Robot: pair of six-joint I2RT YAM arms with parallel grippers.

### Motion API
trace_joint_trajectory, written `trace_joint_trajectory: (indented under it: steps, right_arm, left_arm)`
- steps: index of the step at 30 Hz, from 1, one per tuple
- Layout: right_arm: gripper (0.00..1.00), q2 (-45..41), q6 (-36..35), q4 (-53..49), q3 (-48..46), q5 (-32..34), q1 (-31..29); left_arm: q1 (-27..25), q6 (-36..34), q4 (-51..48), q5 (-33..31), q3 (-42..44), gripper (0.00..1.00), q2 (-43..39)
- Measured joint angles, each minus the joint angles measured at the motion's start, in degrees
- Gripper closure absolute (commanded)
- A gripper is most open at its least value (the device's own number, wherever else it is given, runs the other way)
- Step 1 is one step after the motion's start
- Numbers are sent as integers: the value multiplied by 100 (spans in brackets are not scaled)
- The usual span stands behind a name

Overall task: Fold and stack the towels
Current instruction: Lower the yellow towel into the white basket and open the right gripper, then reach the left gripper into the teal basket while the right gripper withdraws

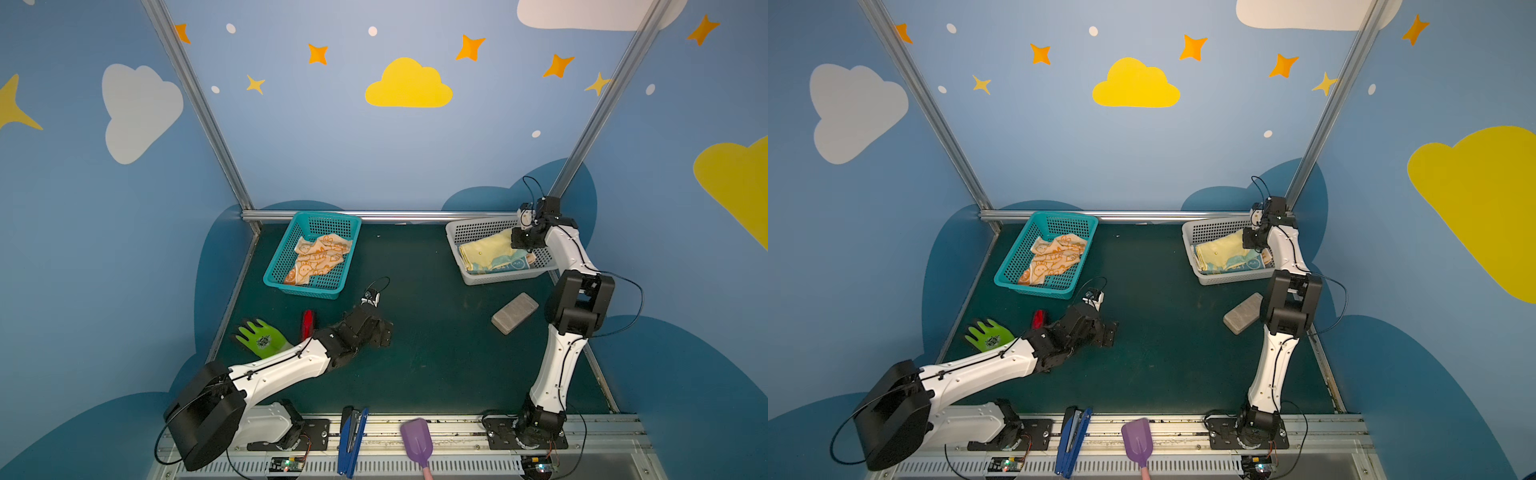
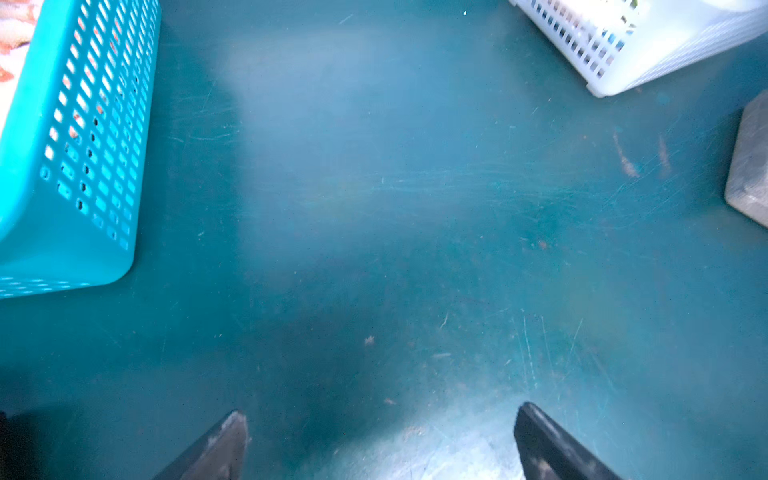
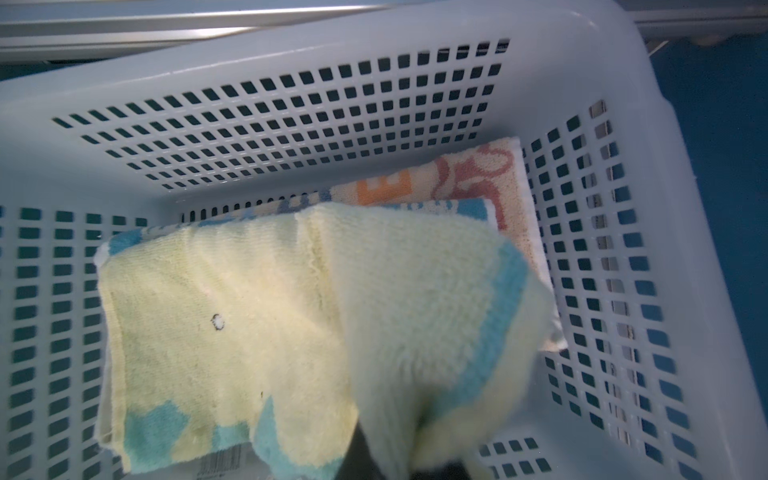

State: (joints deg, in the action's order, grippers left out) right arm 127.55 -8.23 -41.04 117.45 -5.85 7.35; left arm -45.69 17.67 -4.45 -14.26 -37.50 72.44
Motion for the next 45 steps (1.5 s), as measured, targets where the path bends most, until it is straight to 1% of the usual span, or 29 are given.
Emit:
trace_joint_trajectory:
  steps: [1, 2, 4, 11, 12, 13, 16, 21, 27, 31, 33, 37, 40, 45]
  right_arm:
    - [92, 37, 37, 17, 2, 33, 0]
    - [84, 87, 81, 33, 11, 76, 0]
    - [75, 173, 155, 61, 22, 160, 2]
    - [22, 267, 428, 179, 22, 625, 28]
    - [17, 264, 468, 223, 20, 723, 39]
    - [15, 262, 516, 271, 0, 772, 44]
    - [14, 170, 595, 426, -179, 940, 50]
    - [14, -234, 675, 498, -579, 977, 17]
    - [14, -1482, 804, 876, -1735, 953, -304]
    - [14, -2264, 824, 1279, -2483, 861, -763]
    - [14, -2540, 820, 1429, -2800, 809, -1051]
    - [14, -2920, 874, 1650, -3346, 767, -1709]
    - [14, -3209, 962, 1788, -3744, 765, -2181]
    - [14, -3722, 962, 2068, -4266, 811, -3025]
  left_arm:
    - [0, 0, -2, 0, -9, 0, 13]
    - [0, 0, -2, 2, -13, 0, 28]
    - [0, 0, -7, 0, -17, 0, 63]
    - [0, -2, -20, -26, -17, 0, 96]
    - [0, 0, -17, -35, -17, 0, 96]
    - [0, 0, -17, -39, -17, 0, 96]
    - [0, 0, -15, -39, -17, 0, 96]
    - [0, 0, 4, -50, -17, 0, 162]
    - [0, 13, 85, -83, -22, 0, 367]
    - [24, 4, 66, -129, -210, 0, 463]
    - [72, -37, -59, -229, -501, 0, 527]
    - [295, -210, -426, -549, -1373, 0, 654]
    - [595, -313, -647, -732, -1928, 0, 686]
    - [1397, -345, -946, -861, -2540, 0, 850]
